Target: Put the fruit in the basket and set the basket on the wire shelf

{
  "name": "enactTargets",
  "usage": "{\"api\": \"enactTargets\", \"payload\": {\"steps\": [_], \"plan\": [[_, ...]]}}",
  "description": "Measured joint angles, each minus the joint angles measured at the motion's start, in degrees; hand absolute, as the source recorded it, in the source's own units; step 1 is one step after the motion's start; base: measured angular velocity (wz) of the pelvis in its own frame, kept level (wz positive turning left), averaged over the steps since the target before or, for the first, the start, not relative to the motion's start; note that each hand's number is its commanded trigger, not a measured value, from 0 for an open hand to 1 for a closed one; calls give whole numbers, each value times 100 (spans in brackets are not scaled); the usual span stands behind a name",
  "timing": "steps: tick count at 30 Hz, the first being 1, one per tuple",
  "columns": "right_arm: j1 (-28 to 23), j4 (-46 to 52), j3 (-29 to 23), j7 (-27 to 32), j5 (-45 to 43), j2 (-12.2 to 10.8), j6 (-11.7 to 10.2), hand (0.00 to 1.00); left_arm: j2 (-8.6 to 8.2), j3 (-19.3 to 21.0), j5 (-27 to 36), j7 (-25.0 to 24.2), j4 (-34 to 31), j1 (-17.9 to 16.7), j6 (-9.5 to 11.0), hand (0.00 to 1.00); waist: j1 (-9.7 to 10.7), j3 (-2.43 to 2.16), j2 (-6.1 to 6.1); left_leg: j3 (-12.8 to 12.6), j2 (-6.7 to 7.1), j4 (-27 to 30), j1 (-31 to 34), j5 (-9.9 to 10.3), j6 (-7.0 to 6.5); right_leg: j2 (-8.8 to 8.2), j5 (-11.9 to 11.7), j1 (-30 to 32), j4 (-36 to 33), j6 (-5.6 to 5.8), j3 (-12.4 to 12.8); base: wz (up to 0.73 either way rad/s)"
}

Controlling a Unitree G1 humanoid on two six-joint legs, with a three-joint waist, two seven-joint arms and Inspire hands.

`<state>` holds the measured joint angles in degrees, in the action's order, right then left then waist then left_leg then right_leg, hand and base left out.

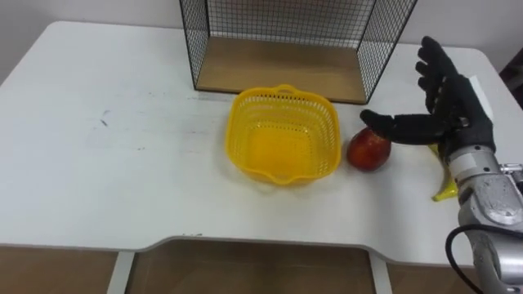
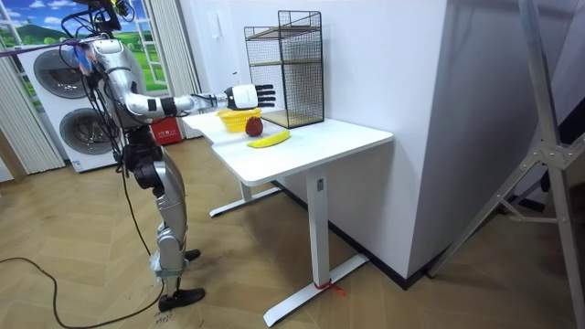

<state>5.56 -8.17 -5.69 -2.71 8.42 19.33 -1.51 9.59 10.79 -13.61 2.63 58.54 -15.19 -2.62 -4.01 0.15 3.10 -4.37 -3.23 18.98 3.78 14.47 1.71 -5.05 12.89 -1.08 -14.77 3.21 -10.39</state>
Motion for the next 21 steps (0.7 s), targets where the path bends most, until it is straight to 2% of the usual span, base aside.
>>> {"api": "enactTargets", "payload": {"steps": [12, 21], "plan": [[-16, -104, 2, -2, -425, -7, 32, 0, 18, -35, -1, -112, 112, 146, -45, 0, 40, 5, 75, 39, 0, 34, 65, 0, 0, -1, 0, 5, 17, 0, -82, 2], [-17, -450, 1, -2, -425, -111, 32, 0, 20, -31, -1, -111, 121, 173, -43, 0, 38, -5, 93, 38, -1, 50, 68, 0, 0, -1, -2, -1, 17, -3, -81, 0]]}}
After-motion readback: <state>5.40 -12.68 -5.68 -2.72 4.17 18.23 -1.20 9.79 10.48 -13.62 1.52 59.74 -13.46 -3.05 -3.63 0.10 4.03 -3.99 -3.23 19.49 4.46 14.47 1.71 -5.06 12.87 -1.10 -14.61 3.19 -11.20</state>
